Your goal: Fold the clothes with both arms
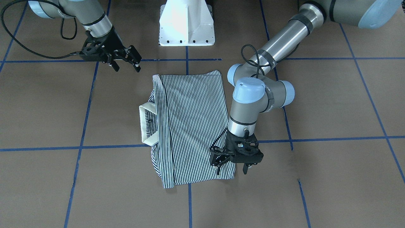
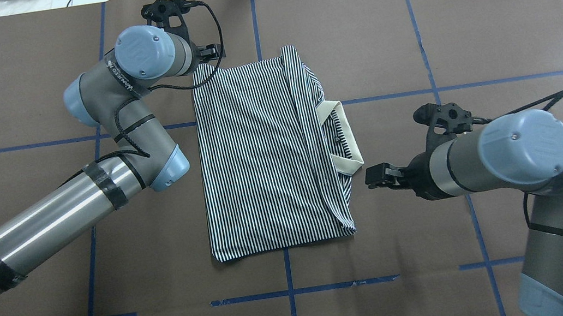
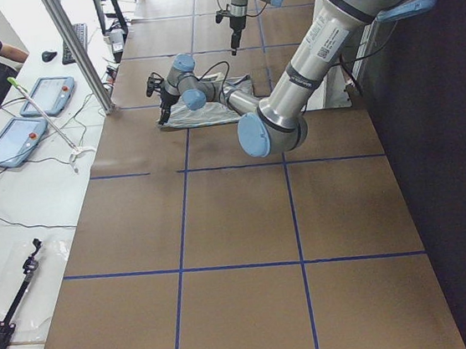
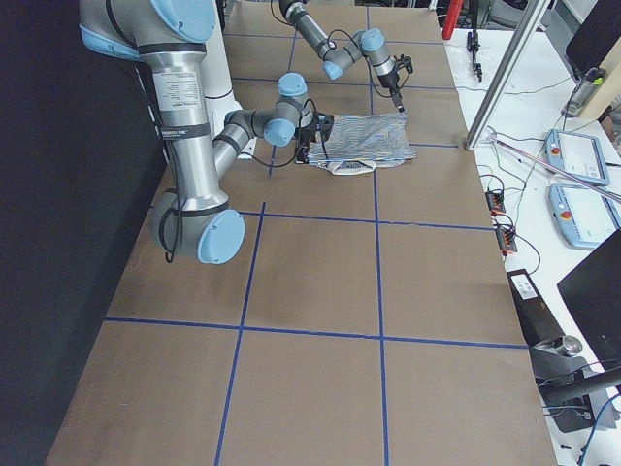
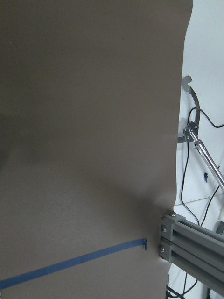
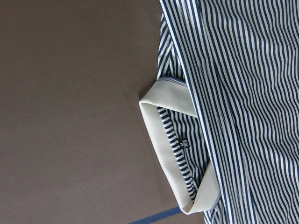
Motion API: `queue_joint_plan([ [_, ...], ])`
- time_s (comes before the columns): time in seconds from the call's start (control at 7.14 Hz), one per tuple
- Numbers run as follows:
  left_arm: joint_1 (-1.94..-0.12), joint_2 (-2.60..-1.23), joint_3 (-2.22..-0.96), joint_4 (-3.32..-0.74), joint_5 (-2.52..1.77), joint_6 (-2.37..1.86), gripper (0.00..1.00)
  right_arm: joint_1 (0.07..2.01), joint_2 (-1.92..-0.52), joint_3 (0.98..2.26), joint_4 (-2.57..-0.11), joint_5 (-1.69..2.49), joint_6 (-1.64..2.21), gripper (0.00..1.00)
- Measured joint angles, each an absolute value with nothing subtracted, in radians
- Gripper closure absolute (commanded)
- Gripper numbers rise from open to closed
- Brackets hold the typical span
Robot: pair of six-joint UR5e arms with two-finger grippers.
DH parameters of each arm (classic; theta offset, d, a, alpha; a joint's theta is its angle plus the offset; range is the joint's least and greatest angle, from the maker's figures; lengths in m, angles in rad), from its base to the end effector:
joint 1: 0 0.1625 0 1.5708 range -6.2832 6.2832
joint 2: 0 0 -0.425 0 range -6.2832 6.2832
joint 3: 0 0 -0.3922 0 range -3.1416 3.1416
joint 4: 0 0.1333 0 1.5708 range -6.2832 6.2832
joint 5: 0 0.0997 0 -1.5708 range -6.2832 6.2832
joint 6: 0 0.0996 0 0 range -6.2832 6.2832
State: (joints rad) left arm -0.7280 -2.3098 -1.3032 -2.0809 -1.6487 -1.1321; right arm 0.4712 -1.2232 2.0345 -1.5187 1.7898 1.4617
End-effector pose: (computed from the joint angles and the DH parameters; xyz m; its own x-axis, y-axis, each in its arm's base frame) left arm 0.4940 -0.6085 0.2708 0.6369 -0.0004 -0.7710 0.3806 0.8698 0.3140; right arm -0.4425 -0.3508 0.2651 0.6078 0.1904 0.7709 -0.2312 0.9712 -0.0576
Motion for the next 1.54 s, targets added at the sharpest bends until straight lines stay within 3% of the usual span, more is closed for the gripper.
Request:
queue_joint_plan([
  [0.42, -0.718, -2.155, -1.740, -1.735, -1.710, -1.127, 0.00, 0.461, -0.985, 1.805, -1.678, 1.787, 1.241, 0.00],
  [0.7, -0.701, -2.111, -1.918, -1.582, -1.737, -1.130, 0.00, 0.450, -0.925, 1.680, -1.689, 1.795, 1.126, 0.00],
  [1.54, -0.693, -2.070, -1.978, -1.555, -1.751, -1.134, 0.00, 0.421, -0.917, 1.637, -1.757, 1.802, 1.025, 0.00],
])
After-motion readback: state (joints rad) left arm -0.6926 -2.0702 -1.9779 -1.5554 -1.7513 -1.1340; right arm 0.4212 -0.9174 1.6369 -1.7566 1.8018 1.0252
